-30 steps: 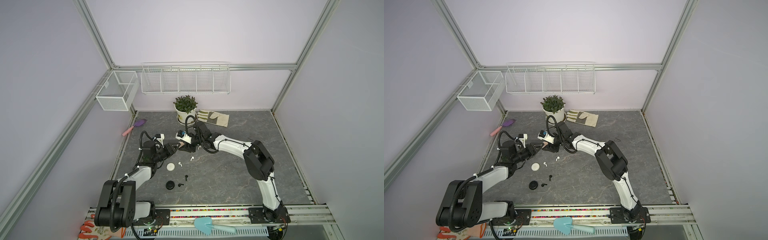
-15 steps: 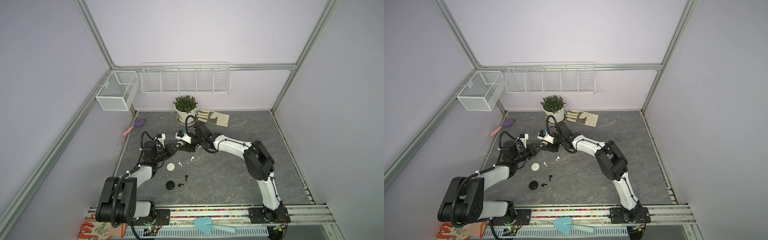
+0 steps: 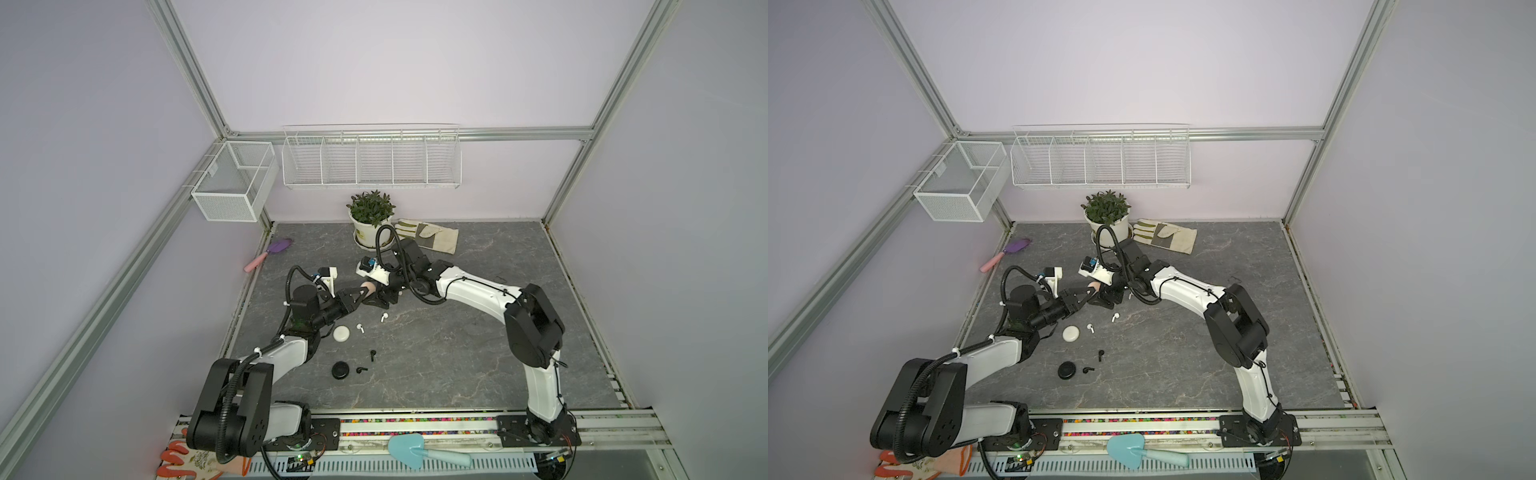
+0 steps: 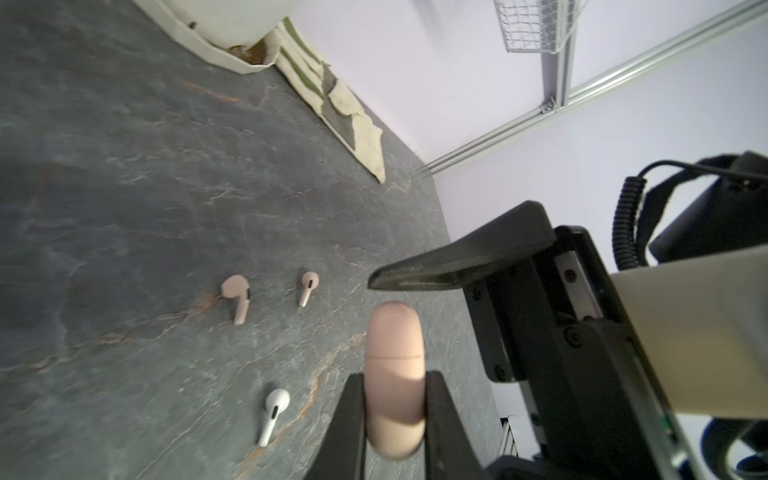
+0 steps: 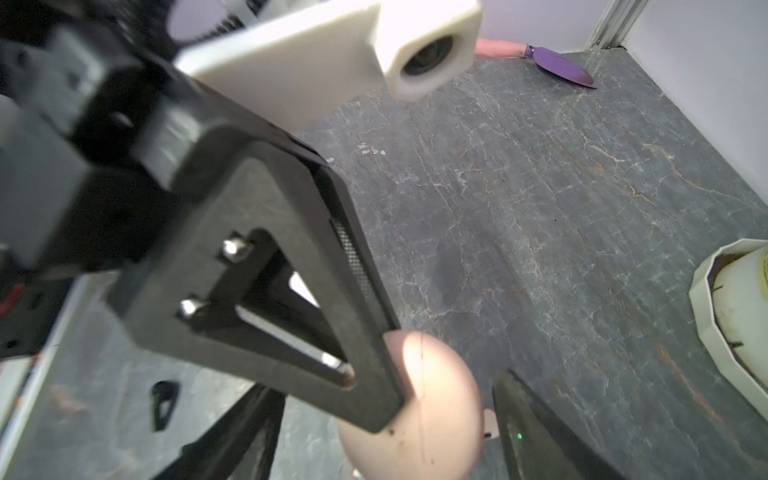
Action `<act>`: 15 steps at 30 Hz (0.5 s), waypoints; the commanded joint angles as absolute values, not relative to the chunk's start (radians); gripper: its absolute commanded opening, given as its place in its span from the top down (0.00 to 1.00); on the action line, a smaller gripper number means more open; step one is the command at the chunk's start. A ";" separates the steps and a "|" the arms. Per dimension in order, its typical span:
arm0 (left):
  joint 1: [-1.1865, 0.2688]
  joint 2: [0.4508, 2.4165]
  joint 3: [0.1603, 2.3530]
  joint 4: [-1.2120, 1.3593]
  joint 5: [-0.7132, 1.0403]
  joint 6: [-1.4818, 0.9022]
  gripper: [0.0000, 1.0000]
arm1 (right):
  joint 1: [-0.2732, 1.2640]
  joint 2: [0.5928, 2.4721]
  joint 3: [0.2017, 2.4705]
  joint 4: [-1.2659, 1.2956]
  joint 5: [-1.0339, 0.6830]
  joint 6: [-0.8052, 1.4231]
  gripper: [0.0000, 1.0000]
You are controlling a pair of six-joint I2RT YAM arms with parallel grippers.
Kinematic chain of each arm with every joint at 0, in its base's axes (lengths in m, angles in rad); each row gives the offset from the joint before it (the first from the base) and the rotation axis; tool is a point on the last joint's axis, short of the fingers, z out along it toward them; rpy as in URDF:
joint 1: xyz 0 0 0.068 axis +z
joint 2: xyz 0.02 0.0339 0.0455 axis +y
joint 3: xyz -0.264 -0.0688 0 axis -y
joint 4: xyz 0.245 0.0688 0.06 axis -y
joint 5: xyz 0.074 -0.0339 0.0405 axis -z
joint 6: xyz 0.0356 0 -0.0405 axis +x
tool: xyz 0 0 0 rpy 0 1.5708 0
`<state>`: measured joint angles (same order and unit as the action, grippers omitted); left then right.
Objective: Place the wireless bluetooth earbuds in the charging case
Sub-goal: 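Lift the pink case with the right gripper while the left gripper approaches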
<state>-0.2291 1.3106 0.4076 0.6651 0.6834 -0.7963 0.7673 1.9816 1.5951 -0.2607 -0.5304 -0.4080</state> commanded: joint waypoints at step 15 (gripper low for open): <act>-0.446 1.507 0.398 1.417 0.793 -0.343 1.00 | 0.558 1.728 1.564 -0.562 -0.894 -0.731 0.33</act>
